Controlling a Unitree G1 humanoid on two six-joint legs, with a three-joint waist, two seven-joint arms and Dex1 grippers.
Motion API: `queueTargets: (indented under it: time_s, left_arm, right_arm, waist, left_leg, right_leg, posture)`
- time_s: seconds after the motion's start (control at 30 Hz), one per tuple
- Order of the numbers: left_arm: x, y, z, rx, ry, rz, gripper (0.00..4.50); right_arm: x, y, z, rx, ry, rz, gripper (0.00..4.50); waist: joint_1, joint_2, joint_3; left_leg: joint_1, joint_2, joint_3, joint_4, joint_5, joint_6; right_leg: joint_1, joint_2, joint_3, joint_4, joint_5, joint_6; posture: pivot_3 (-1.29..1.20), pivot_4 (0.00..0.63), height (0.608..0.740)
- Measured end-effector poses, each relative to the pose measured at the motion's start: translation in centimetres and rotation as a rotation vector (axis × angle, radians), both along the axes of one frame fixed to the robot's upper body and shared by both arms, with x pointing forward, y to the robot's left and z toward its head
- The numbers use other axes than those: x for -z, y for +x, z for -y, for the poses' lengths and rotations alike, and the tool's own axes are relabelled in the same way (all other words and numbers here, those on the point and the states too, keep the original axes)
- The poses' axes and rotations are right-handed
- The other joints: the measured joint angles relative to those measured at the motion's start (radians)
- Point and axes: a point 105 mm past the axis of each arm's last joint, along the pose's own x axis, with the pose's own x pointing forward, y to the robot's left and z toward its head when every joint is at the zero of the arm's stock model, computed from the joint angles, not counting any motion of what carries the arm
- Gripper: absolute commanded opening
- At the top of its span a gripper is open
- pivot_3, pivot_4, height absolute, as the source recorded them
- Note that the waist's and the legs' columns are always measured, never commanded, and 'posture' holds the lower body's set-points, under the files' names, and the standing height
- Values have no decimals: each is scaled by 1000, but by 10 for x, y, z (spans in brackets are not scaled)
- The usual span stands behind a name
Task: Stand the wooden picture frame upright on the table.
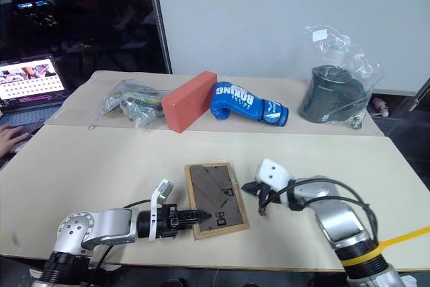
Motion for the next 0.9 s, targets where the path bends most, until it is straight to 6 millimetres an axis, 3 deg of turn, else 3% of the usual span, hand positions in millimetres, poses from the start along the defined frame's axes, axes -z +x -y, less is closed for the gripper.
queueTargets:
  time_s: [0.07, 0.13, 0.23, 0.37, 0.53, 0.73, 0.9]
  left_arm:
    - [-5, 4, -2, 13, 20, 25, 1141]
    - [-12, 8, -6, 33, 48, 63, 1141]
    - [-27, 24, -14, 40, 95, 135, 1141]
    - [-44, 38, -15, 91, 115, 207, 1141]
    - [-52, 38, -18, 190, 157, 242, 1141]
    - [-53, 39, -16, 246, 206, 267, 1141]
    - [-56, 38, -14, 284, 225, 259, 1141]
  right_arm:
    - [-25, 6, 17, 55, 69, 1, 0]
    - [-51, 6, 27, 76, 171, -20, 587]
    - [-77, -4, 18, -3, 295, -82, 1370]
    - [-93, -13, -13, -131, 365, -132, 2785]
    - [-81, -11, -43, -175, 427, -234, 4409]
    - [-50, -6, -67, -181, 404, -341, 4493]
    - [-50, -14, -75, -258, 391, -324, 4493]
  waist:
    - [1, 0, 0]
    - [1, 0, 0]
    - [-8, 0, 1]
    - [-21, -1, 1]
    - [-21, -1, 1]
    - [-19, 0, 3]
    - [-21, 0, 6]
  left_leg:
    - [-4, 0, 0, 0, 0, 0]
    - [-6, 1, 0, 0, 1, -1]
    - [-8, 1, 0, -2, 1, -1]
    - [-11, 1, 0, -2, 2, -2]
    - [-14, 1, -1, -4, 2, -2]
    - [-15, 1, -2, -5, 2, -2]
    - [-15, 1, -2, -5, 2, -3]
  right_leg:
    - [-5, 0, 0, 1, 1, -2]
    - [-9, 1, 0, 3, 2, -2]
    - [-13, 2, -1, 4, 2, -2]
    - [-15, 2, -1, 4, 1, -2]
    - [-17, 2, -2, 4, 1, -3]
    - [-18, 1, -3, 4, 1, -3]
    - [-18, 1, -4, 5, 1, -2]
  posture:
    - [0, 150, 727]
    - [0, 150, 727]
    - [0, 150, 727]
    - [0, 150, 727]
    - [0, 150, 727]
    - [0, 150, 727]
    - [0, 150, 727]
